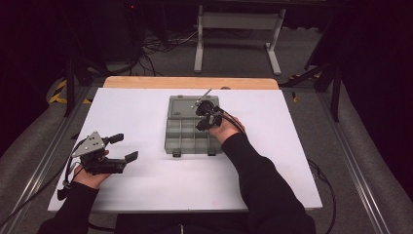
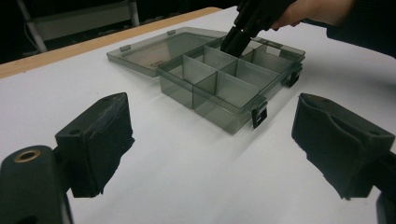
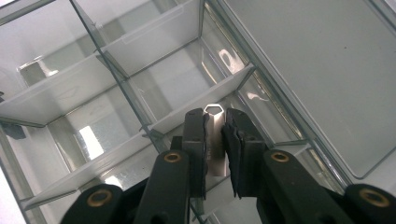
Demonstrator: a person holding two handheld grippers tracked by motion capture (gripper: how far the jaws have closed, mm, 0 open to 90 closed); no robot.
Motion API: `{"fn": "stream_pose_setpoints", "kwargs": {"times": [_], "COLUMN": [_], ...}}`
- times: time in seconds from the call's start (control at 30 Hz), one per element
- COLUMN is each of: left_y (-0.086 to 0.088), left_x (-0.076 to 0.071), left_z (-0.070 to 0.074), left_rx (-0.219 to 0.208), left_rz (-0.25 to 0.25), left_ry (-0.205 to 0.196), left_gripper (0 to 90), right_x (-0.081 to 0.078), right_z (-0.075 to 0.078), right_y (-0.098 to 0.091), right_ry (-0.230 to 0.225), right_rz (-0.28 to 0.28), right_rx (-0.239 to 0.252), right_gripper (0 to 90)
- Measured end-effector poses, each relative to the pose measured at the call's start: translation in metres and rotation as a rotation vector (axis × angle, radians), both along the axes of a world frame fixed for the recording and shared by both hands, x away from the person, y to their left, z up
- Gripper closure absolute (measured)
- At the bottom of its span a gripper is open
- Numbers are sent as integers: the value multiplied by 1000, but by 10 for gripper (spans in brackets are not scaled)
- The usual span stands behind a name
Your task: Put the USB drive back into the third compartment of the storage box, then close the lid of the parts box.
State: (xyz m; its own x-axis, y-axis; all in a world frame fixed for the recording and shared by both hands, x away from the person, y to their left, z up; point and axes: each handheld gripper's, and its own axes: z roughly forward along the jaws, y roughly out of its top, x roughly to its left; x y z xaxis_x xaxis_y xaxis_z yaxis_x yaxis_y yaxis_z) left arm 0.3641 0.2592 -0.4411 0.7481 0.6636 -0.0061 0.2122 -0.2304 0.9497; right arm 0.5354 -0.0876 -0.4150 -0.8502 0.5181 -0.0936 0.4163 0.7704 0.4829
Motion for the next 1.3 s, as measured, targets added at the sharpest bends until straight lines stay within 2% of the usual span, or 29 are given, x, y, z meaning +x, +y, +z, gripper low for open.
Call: {"fn": "stream_pose_setpoints", "kwargs": {"times": [0.17, 0.3, 0.4, 0.47, 0.6, 0.83, 1.0, 1.03, 1.07, 1.13, 1.17, 1.27, 1.3], "left_y": [-1, -2, -3, -4, -8, -14, -19, -21, -23, -24, -29, -32, -37], "left_x": [1, 3, 6, 9, 16, 35, 48, 50, 53, 55, 62, 68, 75], "left_z": [0, 0, 2, 4, 10, 21, 30, 32, 33, 34, 37, 39, 41], "left_rx": [1, 3, 5, 1, 27, 54, 113, 124, 136, 145, 166, 178, 191], "left_rz": [-3, 3, 2, -2, -12, -39, -21, -14, -10, -9, 2, 18, 37], "left_ry": [2, 4, 13, 28, 66, 119, 140, 160, 154, 153, 177, 179, 191], "left_gripper": [130, 129, 154, 183, 281, 614, 784, 818, 851, 877, 897, 898, 898], "right_x": [-2, -6, -12, -15, -21, -30, -28, -27, -25, -24, -21, -18, -15], "right_z": [3, 9, 18, 22, 31, 41, 42, 41, 41, 41, 40, 40, 39], "right_y": [-1, -4, -9, -13, -24, -51, -66, -68, -71, -72, -74, -75, -76], "right_ry": [-16, -40, -49, -54, -69, -101, -103, -101, -101, -104, -117, -122, -118], "right_rz": [-6, -5, -9, -11, -19, -25, -58, -66, -70, -69, -61, -57, -63], "right_rx": [17, 24, 49, 60, 91, 112, 127, 130, 132, 133, 134, 135, 129], "right_gripper": [744, 822, 899, 900, 900, 900, 900, 900, 900, 900, 900, 900, 900]}}
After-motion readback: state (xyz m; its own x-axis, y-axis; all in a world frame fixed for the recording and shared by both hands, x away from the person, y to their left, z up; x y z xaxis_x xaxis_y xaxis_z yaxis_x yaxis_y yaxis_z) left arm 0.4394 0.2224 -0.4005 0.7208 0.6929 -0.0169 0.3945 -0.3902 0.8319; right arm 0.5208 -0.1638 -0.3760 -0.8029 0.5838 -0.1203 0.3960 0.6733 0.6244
